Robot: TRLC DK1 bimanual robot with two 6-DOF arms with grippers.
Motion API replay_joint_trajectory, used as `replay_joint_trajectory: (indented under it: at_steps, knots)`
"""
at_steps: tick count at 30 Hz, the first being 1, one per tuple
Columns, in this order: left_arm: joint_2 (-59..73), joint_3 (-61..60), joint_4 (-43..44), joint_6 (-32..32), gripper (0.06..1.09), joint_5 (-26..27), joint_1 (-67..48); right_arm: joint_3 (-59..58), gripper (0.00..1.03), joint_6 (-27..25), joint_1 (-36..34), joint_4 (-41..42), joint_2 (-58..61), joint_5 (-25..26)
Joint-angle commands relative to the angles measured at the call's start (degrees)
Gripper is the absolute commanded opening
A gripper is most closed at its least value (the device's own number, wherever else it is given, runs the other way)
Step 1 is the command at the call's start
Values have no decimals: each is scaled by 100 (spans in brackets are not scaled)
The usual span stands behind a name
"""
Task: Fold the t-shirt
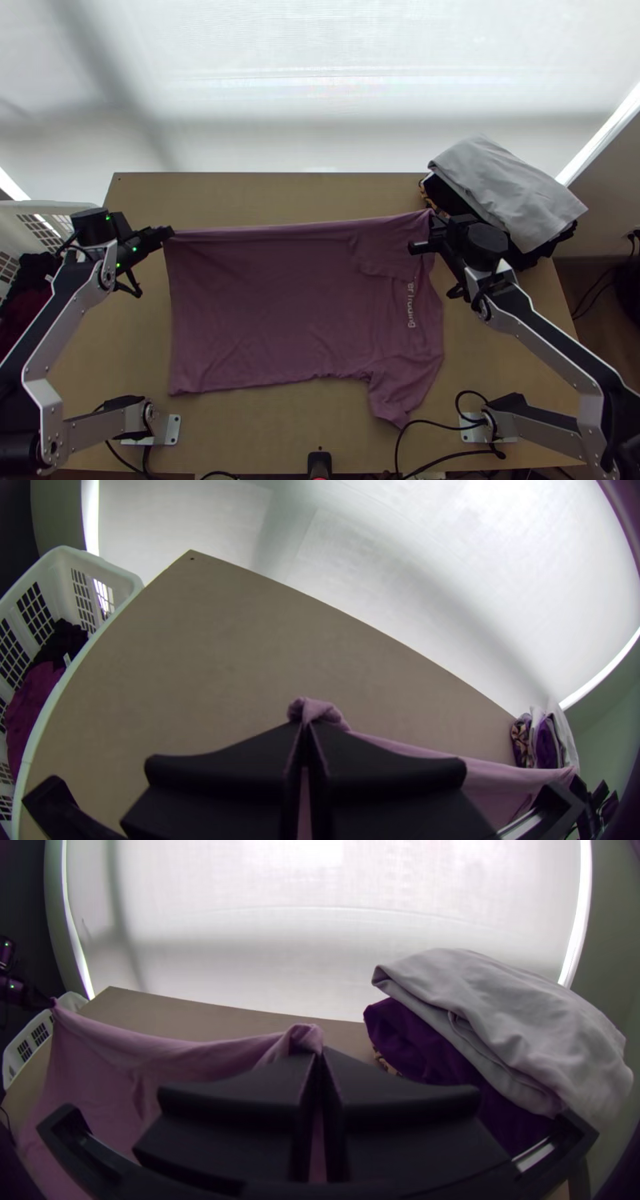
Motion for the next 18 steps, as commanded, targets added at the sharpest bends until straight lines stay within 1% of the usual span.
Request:
replay_joint_trajectory:
  at_steps: [1,3,10,14,18]
  knots:
    - [427,313,243,-42,10,-54,-12,417,3,135,-132,175,491,38]
    - [673,453,366,-51,10,-71,-21,575,3,143,-202,201,746,38]
    - [1675,1218,392,-139,10,-212,-91,1252,3,310,-369,201,1625,38]
    - [2193,1622,480,-288,10,-247,-100,1630,3,407,-422,201,2082,46]
    - [2518,1912,559,-367,10,-326,-135,1955,3,442,-448,201,2477,46]
